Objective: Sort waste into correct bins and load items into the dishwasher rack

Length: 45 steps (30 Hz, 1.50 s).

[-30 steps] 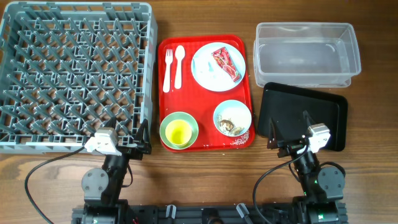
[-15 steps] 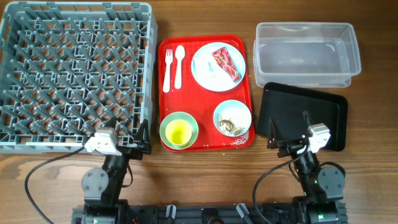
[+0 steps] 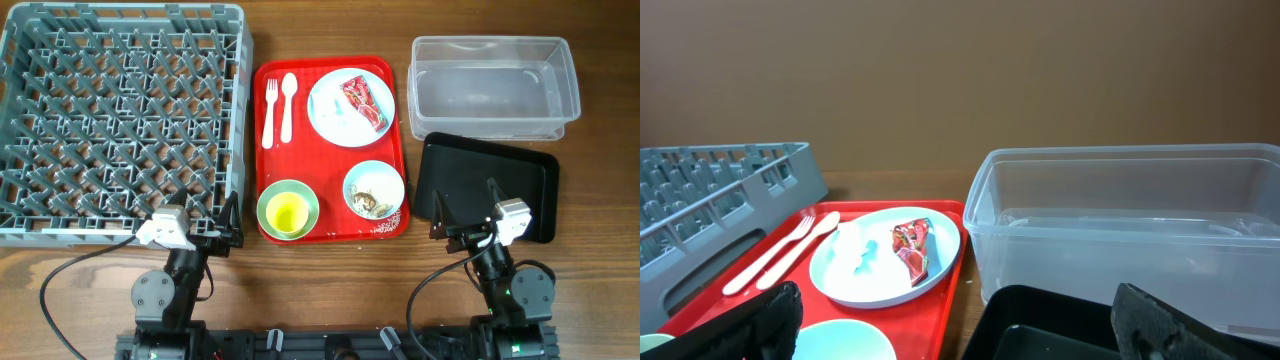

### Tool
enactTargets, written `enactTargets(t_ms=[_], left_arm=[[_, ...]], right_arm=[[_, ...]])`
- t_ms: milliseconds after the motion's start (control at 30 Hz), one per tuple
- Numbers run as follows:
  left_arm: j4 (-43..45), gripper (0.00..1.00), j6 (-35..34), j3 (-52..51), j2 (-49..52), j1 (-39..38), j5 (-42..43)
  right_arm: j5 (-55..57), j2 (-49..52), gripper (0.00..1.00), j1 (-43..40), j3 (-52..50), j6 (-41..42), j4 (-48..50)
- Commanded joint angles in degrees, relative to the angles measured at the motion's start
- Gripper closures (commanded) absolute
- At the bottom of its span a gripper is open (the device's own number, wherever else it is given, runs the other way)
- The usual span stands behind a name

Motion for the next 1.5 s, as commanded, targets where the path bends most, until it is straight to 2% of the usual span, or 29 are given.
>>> enactTargets(t_ms=[0, 200, 300, 400, 533, 600, 833, 900, 1000, 1100, 1233, 1400, 1467], left_arm=[[0.17, 0.00, -0.72, -0.59, -0.39, 0.26, -0.72], [0.17, 0.00, -0.70, -0.59, -0.39, 0.26, -0.94], [-0.44, 0.00, -0.72, -0.59, -0.39, 0.26, -6.05], [0.46, 0.00, -0.94, -0.59, -0.39, 0.26, -5.84], [-0.46, 0.00, -1.16, -0.59, -0.26, 0.26, -4.94], [0.31, 0.00, -3.93, -0.59, 0.07, 0.09, -2.34], [10.54, 0.00, -17.07, 0.26, 0.09, 0.11, 9.75], [10.86, 0.00, -19.39, 2.71, 0.09, 0.11, 10.14], [9.97, 0.00, -19.39, 7.72, 0.52, 0.11, 10.54], [5.07, 0.00, -19.32, 15.56, 3.15, 0.11, 10.25], [-8.74, 0.00, -17.20, 29.99, 12.57, 0.11, 9.42], [-25.90, 0.00, -12.59, 47.41, 28.89, 0.11, 9.20], [-31.41, 0.00, -12.63, 53.70, 35.36, 0.13, 9.20]], right_arm=[[-0.09, 0.24, 0.00, -0.20, -0.07, -0.35, 0.42], [0.13, 0.22, 0.00, -0.20, -0.07, -0.48, 1.55], [0.13, 0.22, 0.00, -0.20, -0.07, -0.46, 1.25], [-0.35, 0.22, 0.00, -0.20, -0.07, 0.22, 2.84], [-7.13, 0.22, 0.01, -0.20, -0.07, 6.58, 4.63], [-11.82, 0.22, 0.00, -0.20, 0.20, 8.11, 6.12], [-17.66, 3.21, 0.00, -0.20, 11.08, 8.59, 4.92], [-17.86, 7.82, 0.00, -0.20, 17.09, 8.50, 2.05], [-19.71, 17.05, 0.00, -0.20, 26.34, 8.50, -2.05], [-22.25, 26.71, 0.00, -0.17, 36.00, 8.50, -8.02], [-23.47, 41.22, 0.00, -0.15, 51.32, 8.09, -20.96], [-23.52, 56.63, 0.00, 1.33, 67.89, -1.60, -36.48], [-25.68, 60.30, 0.01, 1.31, 70.71, 2.71, -38.25]])
